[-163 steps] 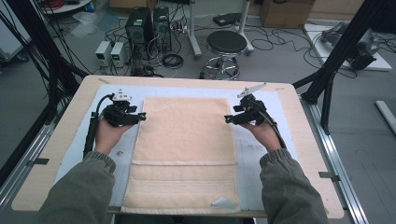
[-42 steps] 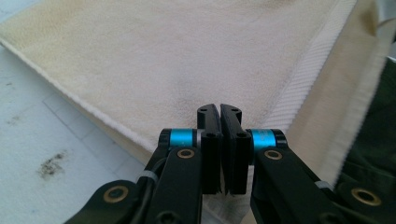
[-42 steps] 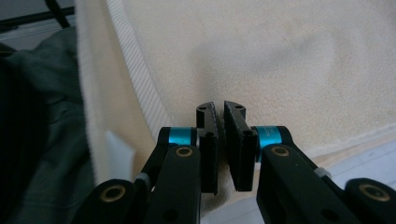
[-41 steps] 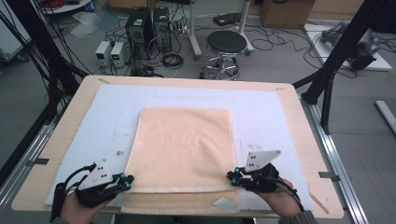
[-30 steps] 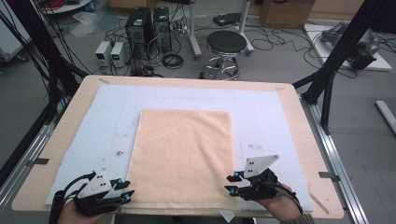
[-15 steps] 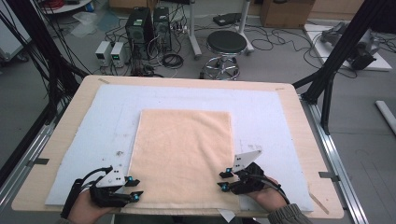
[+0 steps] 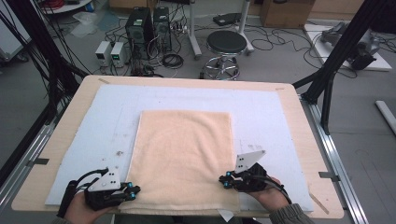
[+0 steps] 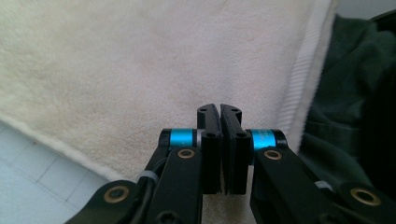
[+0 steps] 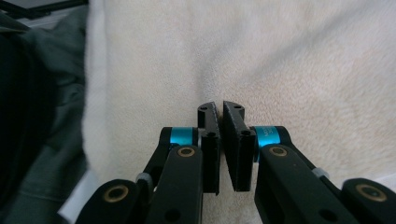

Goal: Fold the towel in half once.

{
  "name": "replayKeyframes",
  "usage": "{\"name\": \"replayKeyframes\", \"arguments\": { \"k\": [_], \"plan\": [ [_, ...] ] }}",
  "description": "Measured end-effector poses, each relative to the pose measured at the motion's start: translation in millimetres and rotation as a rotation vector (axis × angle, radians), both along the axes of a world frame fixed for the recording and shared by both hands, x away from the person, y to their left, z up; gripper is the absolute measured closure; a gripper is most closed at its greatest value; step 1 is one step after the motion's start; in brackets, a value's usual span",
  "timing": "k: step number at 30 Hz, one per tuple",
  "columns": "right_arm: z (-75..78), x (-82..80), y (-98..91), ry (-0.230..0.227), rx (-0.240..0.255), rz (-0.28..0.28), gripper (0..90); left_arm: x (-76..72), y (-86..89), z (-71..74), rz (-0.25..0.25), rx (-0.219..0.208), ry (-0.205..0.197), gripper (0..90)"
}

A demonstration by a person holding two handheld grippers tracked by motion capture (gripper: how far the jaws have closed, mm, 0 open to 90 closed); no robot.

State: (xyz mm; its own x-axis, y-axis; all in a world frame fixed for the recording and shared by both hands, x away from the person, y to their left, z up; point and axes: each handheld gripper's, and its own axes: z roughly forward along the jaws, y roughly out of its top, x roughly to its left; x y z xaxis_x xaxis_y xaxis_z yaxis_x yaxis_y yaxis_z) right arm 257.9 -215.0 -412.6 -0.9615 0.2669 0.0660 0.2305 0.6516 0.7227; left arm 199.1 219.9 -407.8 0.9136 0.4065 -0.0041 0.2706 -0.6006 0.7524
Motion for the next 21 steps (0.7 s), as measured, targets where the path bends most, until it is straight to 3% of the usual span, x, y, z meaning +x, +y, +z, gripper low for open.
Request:
{"name": "replayKeyframes", "arguments": {
  "k": [3, 6, 11, 16, 21],
  "plan": [
    [5.2, -3.8, -0.2, 0.003, -0.002, 0.023, 83.0, -2.6, -0.4, -4.4, -0.006, 0.025, 0.014, 84.7],
    [-0.4, -2.6, 0.2, 0.019, -0.015, 0.001, 69.1, 2.1, 0.8, -11.5, 0.028, 0.029, 0.034, 71.7],
    [-3.5, -3.3, -1.0, 0.028, 0.004, -0.003, 65.0, 10.2, 2.4, -14.7, 0.056, 0.033, 0.022, 62.9],
    [-9.3, 0.7, -3.2, 0.045, 0.028, -0.031, 60.6, 18.5, 2.5, -15.8, 0.107, 0.002, 0.001, 58.1],
    [-9.5, 8.7, -7.9, 0.027, 0.050, -0.091, 52.5, 27.8, 3.4, -14.1, 0.149, -0.027, -0.017, 52.3]
  ]
}}
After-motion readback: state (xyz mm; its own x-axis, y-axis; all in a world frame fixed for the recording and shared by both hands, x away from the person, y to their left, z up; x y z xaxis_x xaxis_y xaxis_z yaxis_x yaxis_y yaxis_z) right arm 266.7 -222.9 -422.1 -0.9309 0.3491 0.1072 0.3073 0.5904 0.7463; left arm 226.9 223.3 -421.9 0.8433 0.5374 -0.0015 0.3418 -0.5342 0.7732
